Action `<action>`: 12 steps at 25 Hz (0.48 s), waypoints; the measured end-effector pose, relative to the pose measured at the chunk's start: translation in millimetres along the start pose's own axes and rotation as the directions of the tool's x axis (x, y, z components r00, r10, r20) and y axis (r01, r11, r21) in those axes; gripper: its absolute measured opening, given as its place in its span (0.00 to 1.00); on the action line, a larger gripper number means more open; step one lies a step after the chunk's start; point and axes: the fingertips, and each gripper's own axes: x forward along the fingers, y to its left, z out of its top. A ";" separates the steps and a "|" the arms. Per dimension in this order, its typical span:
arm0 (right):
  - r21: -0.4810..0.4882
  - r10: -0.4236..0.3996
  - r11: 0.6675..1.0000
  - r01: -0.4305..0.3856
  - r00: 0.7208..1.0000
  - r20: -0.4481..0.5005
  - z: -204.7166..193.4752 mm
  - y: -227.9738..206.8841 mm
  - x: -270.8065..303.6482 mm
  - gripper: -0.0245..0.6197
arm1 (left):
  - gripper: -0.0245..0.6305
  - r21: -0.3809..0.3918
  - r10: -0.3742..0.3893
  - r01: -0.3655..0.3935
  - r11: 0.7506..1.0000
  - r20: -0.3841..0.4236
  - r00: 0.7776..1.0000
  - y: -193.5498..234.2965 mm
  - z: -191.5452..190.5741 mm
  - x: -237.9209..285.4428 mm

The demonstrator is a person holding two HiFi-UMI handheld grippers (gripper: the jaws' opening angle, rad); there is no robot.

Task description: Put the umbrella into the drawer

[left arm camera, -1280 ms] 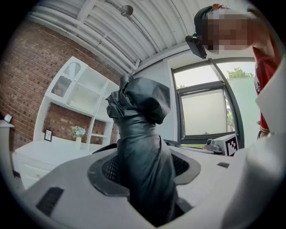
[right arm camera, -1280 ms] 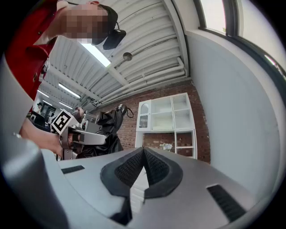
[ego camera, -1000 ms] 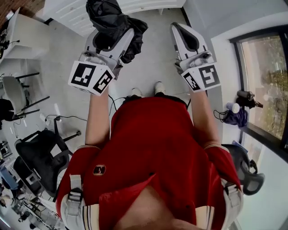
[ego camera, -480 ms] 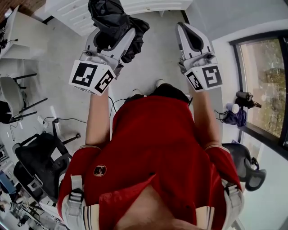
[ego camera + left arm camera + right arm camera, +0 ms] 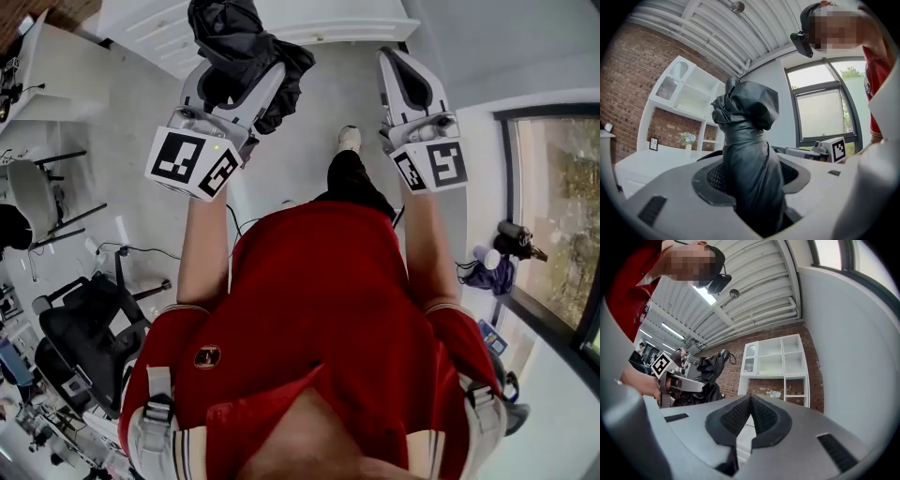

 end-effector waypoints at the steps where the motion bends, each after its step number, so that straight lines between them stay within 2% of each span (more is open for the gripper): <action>1: 0.004 0.003 1.000 -0.003 1.000 0.004 -5.3 -16.0 7.5 0.02 | 0.41 0.006 0.006 -0.006 1.000 -0.009 1.000 4.5 -2.2 16.2; 12: 0.052 0.045 0.998 -0.045 0.999 0.012 -52.8 -202.9 81.4 0.02 | 0.41 -0.004 0.072 -0.072 0.997 -0.101 0.992 48.6 -30.9 207.5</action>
